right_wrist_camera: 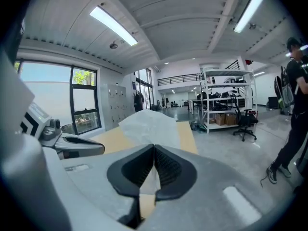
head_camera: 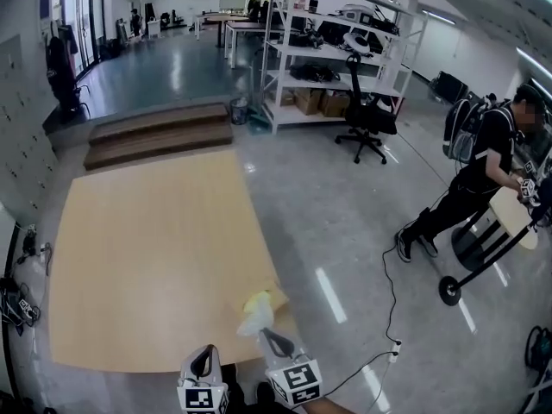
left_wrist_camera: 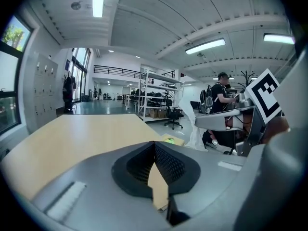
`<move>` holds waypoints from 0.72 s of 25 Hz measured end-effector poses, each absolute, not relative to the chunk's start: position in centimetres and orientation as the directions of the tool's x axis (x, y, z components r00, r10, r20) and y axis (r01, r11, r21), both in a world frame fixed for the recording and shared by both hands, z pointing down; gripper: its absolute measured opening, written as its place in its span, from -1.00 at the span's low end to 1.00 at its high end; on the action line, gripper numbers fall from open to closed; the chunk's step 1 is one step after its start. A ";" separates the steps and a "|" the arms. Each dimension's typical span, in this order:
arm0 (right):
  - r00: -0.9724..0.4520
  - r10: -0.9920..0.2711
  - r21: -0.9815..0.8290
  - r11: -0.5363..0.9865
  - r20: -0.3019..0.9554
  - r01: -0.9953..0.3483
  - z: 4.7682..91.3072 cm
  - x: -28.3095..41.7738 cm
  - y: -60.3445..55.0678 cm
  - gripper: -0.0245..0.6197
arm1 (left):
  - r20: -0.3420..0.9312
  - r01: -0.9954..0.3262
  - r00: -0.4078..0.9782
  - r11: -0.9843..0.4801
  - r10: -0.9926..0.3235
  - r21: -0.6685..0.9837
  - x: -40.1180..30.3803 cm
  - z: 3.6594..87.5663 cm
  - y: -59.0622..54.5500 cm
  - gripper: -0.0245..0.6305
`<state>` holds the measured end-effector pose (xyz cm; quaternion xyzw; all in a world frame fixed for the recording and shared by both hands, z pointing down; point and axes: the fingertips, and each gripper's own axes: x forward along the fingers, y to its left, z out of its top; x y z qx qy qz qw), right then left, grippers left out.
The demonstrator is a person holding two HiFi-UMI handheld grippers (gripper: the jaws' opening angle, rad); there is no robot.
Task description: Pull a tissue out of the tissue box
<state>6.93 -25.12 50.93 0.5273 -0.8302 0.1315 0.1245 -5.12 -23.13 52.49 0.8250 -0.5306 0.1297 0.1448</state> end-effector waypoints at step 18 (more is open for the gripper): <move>-0.335 -0.904 -0.010 0.344 0.265 -0.939 48.2 1.2 -14.6 -0.93 | 0.266 -0.889 0.454 -0.454 -0.850 0.065 -11.4 50.5 -13.4 -0.87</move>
